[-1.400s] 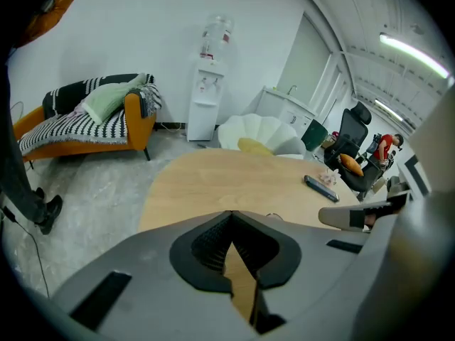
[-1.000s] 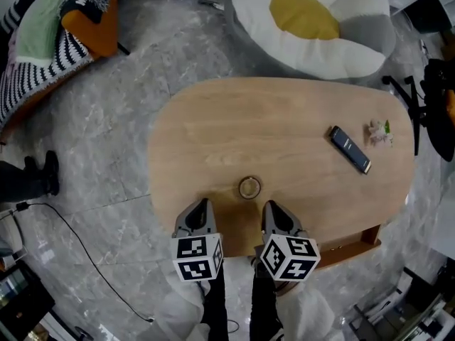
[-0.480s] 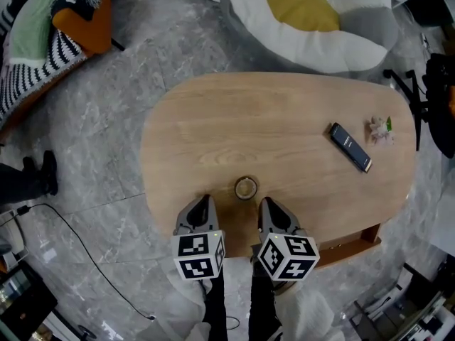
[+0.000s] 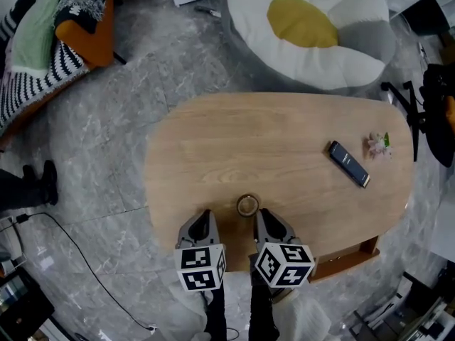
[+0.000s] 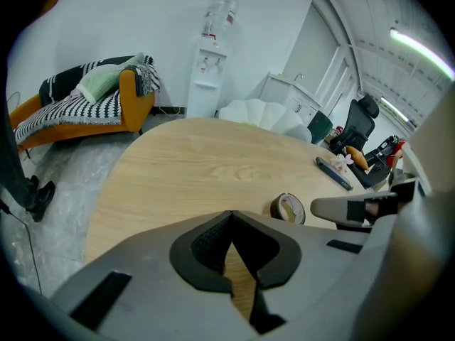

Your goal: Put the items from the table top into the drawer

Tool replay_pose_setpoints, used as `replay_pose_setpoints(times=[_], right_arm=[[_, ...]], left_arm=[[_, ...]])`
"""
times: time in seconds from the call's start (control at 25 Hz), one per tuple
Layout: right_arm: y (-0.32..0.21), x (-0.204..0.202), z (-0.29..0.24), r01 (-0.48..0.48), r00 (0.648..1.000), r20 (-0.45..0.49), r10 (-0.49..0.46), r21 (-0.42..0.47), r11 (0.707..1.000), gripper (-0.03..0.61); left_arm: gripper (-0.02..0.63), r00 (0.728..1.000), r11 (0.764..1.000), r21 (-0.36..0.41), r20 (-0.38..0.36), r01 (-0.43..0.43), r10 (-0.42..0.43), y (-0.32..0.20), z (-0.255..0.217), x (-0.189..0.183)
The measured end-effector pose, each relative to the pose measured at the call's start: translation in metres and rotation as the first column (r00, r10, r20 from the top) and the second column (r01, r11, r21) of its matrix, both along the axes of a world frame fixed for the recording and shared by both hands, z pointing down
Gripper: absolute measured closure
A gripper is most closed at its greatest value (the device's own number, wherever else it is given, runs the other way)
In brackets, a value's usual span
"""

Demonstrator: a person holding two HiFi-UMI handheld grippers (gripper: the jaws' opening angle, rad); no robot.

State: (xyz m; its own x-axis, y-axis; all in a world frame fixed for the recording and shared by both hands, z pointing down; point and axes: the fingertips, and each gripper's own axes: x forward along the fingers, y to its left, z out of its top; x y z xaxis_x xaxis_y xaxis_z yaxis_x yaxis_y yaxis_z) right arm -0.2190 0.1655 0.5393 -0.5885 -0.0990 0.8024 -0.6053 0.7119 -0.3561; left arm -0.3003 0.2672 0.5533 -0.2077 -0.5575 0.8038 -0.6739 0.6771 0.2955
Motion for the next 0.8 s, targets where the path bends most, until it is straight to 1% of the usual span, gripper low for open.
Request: replay_pose_setpoints(times=[0.04, 0.08, 0.12, 0.28, 0.48, 0.64, 0.8], right_arm=[[0.000, -0.002, 0.001, 0.001, 1.000, -0.002, -0.001, 0.002, 1.000, 0.494], [0.000, -0.004, 0.003, 0.003, 1.000, -0.005, -0.003, 0.003, 1.000, 0.465], [0.001, -0.005, 0.004, 0.007, 1.000, -0.009, -0.007, 0.004, 1.000, 0.453], [0.003, -0.007, 0.010, 0.022, 0.999, -0.038, -0.022, 0.013, 1.000, 0.437], [0.008, -0.012, 0.016, 0.045, 0.996, -0.076, -0.043, 0.017, 0.999, 0.377], [0.010, -0.012, 0.023, 0.036, 0.993, -0.113, -0.033, 0.022, 0.999, 0.370], [0.009, -0.014, 0.026, 0.013, 0.992, -0.125, -0.008, 0.031, 0.999, 0.370]], left_arm=[[0.618, 1.000, 1.000, 0.002, 0.002, 0.001, -0.001, 0.000, 0.000, -0.003], [0.619, 1.000, 1.000, 0.004, 0.005, 0.004, -0.004, 0.000, 0.000, -0.005], [0.620, 1.000, 1.000, 0.005, 0.007, 0.007, -0.007, 0.001, 0.001, -0.007], [0.620, 1.000, 1.000, 0.001, 0.008, 0.017, -0.017, 0.006, 0.002, -0.012], [0.620, 1.000, 1.000, 0.003, 0.011, 0.028, -0.028, 0.011, 0.001, -0.020], [0.620, 1.000, 1.000, 0.007, 0.010, 0.025, -0.025, 0.012, 0.002, -0.021], [0.620, 1.000, 1.000, 0.008, 0.012, 0.016, -0.016, 0.015, 0.002, -0.025]])
